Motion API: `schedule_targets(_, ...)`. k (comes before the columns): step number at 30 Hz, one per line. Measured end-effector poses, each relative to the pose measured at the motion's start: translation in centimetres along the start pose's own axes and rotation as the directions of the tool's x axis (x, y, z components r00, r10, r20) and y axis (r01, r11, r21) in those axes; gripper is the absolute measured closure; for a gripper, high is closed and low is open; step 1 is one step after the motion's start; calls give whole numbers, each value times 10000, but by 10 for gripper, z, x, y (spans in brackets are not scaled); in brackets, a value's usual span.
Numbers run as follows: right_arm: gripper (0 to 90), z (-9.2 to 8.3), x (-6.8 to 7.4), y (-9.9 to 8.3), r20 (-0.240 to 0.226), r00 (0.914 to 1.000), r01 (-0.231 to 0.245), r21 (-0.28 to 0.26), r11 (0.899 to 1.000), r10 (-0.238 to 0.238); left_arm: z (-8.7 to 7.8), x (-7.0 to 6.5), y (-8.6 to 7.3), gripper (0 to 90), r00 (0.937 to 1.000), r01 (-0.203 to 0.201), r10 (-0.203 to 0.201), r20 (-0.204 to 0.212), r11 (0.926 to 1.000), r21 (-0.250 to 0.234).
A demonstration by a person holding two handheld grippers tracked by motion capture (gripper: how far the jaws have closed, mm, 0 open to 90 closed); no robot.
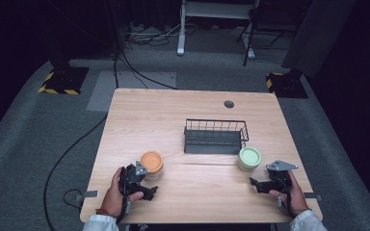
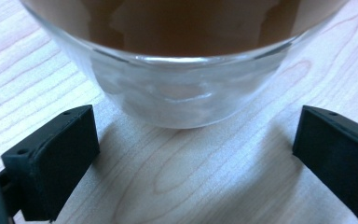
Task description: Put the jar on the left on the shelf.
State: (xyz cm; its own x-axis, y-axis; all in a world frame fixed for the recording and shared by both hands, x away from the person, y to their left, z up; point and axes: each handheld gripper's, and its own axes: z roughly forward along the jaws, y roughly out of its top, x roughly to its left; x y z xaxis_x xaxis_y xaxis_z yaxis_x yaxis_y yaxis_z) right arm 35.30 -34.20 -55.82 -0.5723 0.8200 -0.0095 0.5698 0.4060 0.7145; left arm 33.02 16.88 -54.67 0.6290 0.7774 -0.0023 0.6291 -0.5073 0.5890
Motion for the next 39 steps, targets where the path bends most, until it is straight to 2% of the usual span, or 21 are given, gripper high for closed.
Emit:
schedule_targets(5,13,-7,-5,-9,-71,9999,-79,-14,10000,78,1,0,-3,0,9999,85,-89,-105,9993,-369)
schedule_targets(11,4,-6,-5,-8,-95,9999,-55,16,10000,55,1,0,-4,0,9999,74,-78,-79,9990,-437)
schedule_targets(24,4,-6,-6,-8,-116,9999,-37,11,10000,37,4,1,3,0,10000,-10,9,-27,9998,-207)
schedule_targets(31,4,-6,-6,-8,-117,9999,-35,11,10000,35,3,-1,9,4,9997,151,-145,-182,9992,361)
schedule_targets(34,4,-6,-6,-8,-118,9999,-38,12,10000,38,1,-2,11,32,9997,-89,99,-215,9987,499)
schedule_targets(36,4,-6,-6,-8,-117,9999,-36,11,10000,36,1,-3,13,34,9998,-18,27,-185,9989,462)
schedule_targets(39,4,-6,-6,-8,-117,9999,-39,10,10000,39,0,-4,16,27,9997,-119,130,-227,9987,504)
